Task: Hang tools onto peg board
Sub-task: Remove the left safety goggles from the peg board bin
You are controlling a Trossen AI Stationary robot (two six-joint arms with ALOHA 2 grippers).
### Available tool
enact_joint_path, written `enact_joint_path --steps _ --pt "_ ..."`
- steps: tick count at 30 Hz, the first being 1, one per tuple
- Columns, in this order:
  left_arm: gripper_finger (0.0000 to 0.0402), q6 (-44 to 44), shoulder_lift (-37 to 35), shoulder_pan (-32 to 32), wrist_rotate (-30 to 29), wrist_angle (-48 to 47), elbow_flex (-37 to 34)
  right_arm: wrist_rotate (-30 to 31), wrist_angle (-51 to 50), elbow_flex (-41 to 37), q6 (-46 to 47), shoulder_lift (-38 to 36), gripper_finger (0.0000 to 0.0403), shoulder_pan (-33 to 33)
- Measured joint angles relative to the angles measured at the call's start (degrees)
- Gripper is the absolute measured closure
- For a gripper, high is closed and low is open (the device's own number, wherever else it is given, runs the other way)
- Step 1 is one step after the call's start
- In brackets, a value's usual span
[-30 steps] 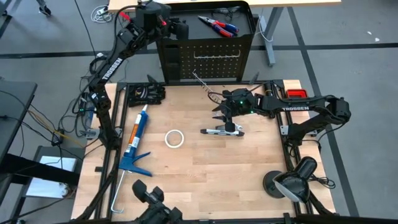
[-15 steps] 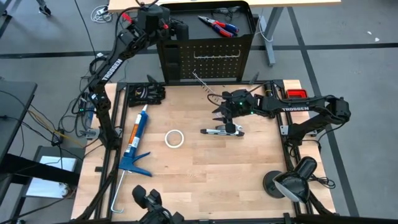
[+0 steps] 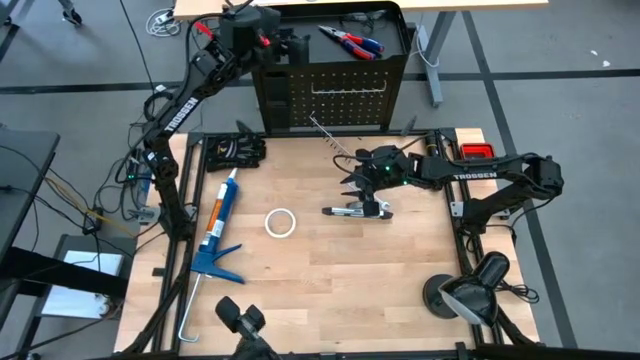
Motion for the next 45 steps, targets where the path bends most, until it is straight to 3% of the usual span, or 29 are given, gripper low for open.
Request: enact_joint_path --steps 7,10,15,19,25,31,45 --pt "0.0164 11.5 1.5 -0.2 -10.5 9.0 0.1 0.0 0.7 0.0 0.0 0.0 0.0242 0.0" --pt "0.0174 16.9 2.9 0.0 -18.3 9.9 0.0 0.0 0.7 0.0 0.0 0.0 0.0242 0.0" --pt "0.0185 22.5 4.3 -0.3 -26.1 12.3 -0.1 0.0 0.6 0.0 0.0 0.0 0.0242 0.0" --pt "0.0188 22.4 5.4 -0.7 -27.3 14.7 0.0 0.0 0.6 0.0 -0.2 0.0 0.0242 0.0" --pt "0.0188 19.5 7.4 -0.9 -24.3 15.3 0.0 0.0 0.6 0.0 -0.2 0.0 0.0242 0.0" --pt "0.0188 22.8 8.4 -1.6 -26.3 16.0 0.0 0.1 0.6 0.0 -0.2 0.0 0.0242 0.0" --pt "0.0188 36.1 8.3 -4.4 -46.5 14.4 0.0 0.1 0.0 0.0 -0.2 0.0 0.0242 0.0"
